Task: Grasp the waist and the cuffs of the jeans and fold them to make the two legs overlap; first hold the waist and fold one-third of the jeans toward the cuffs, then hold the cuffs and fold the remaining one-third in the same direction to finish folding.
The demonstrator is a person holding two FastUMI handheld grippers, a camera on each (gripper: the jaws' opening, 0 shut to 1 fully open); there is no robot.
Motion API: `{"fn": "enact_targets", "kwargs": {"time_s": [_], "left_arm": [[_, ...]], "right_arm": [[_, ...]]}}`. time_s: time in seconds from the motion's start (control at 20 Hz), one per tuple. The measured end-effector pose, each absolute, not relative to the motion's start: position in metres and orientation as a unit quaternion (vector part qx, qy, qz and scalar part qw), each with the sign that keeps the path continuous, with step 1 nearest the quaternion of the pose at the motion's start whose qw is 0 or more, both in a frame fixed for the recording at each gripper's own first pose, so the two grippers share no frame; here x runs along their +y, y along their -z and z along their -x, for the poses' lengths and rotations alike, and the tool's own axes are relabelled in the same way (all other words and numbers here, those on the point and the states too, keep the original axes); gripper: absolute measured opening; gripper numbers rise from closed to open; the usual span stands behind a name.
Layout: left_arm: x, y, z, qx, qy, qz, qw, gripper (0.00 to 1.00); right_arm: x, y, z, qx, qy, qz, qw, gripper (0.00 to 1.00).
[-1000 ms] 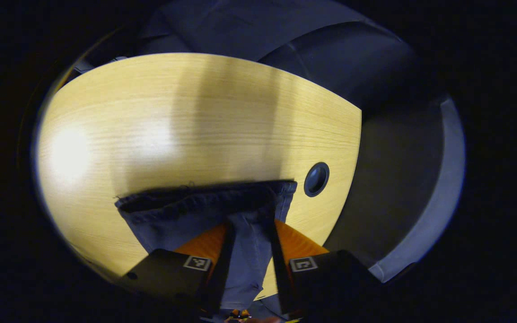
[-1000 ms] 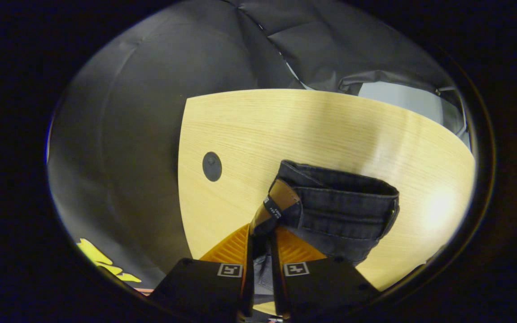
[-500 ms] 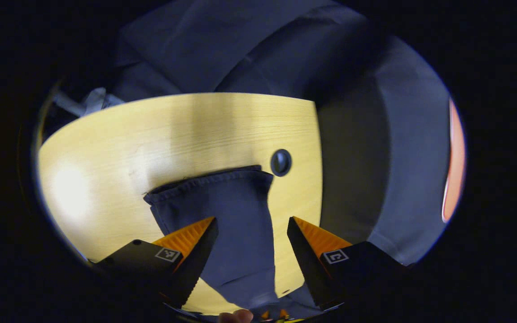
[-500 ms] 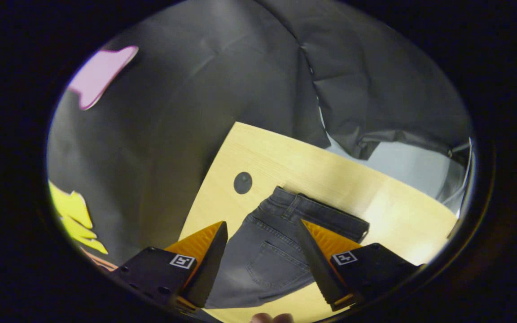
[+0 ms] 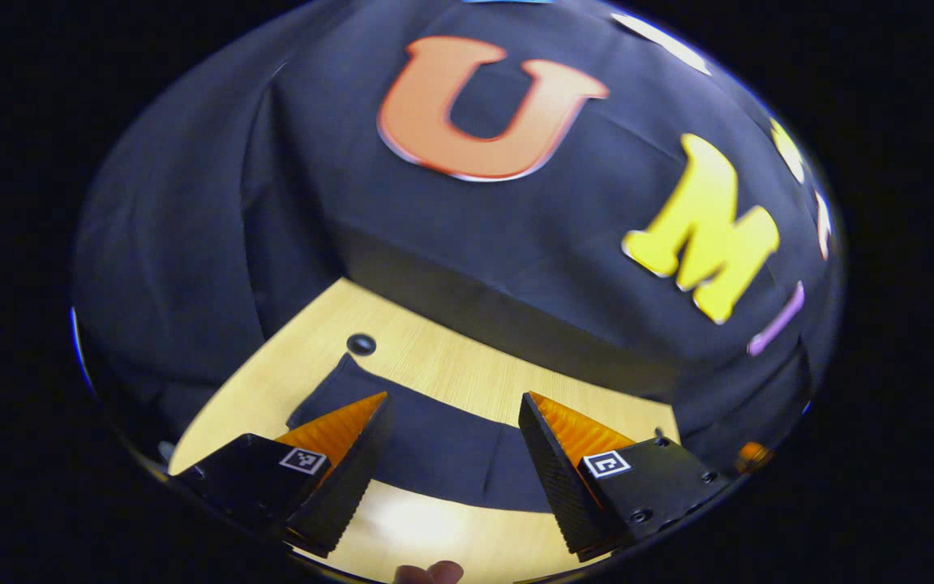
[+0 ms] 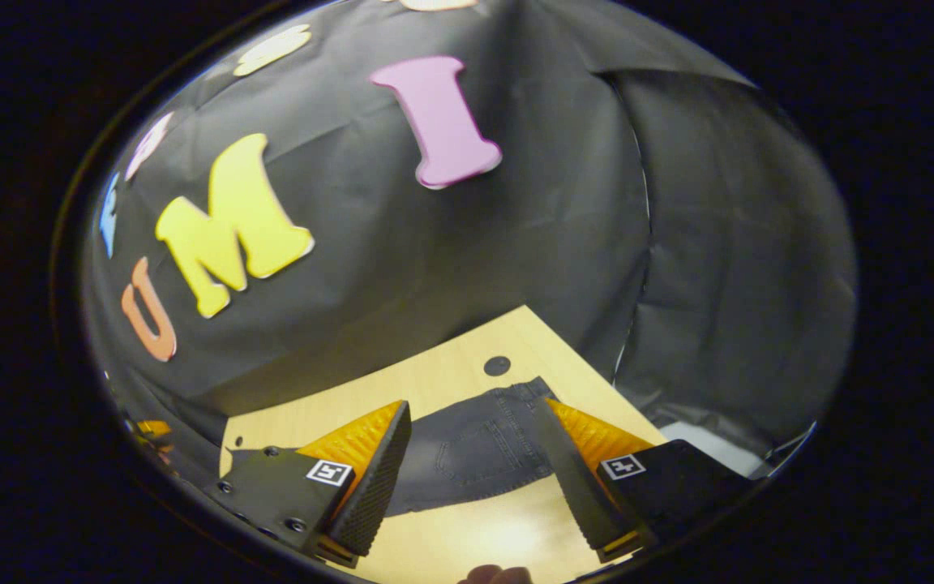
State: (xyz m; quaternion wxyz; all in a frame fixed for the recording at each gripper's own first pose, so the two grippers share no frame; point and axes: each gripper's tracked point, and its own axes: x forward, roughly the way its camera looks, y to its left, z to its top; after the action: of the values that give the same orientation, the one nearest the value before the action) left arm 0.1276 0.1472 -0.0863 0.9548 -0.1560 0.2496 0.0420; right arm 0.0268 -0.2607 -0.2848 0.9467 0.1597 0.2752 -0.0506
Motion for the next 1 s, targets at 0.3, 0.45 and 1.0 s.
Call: {"fn": "enact_targets", "kwargs": {"time_s": [0.3, 0.45, 1.0], "left_arm": [[0.046, 0.068, -0.052, 0.141, 0.015, 0.015, 0.99, 0.99], [0.017, 0.084, -0.036, 0.148, 0.016, 0.053, 0.987, 0.99], [0.027, 0.077, -0.042, 0.15, -0.051, 0.032, 0.987, 0.99]], "right_arm": [[-0.219, 0.281, 0.055, 0.228, -0.002, -0.151, 0.962, 0.88], [-0.221, 0.289, 0.077, 0.202, 0.02, -0.117, 0.972, 0.98], [-0.301, 0.388, 0.034, 0.218, 0.096, -0.119, 0.964, 0.98]]}}
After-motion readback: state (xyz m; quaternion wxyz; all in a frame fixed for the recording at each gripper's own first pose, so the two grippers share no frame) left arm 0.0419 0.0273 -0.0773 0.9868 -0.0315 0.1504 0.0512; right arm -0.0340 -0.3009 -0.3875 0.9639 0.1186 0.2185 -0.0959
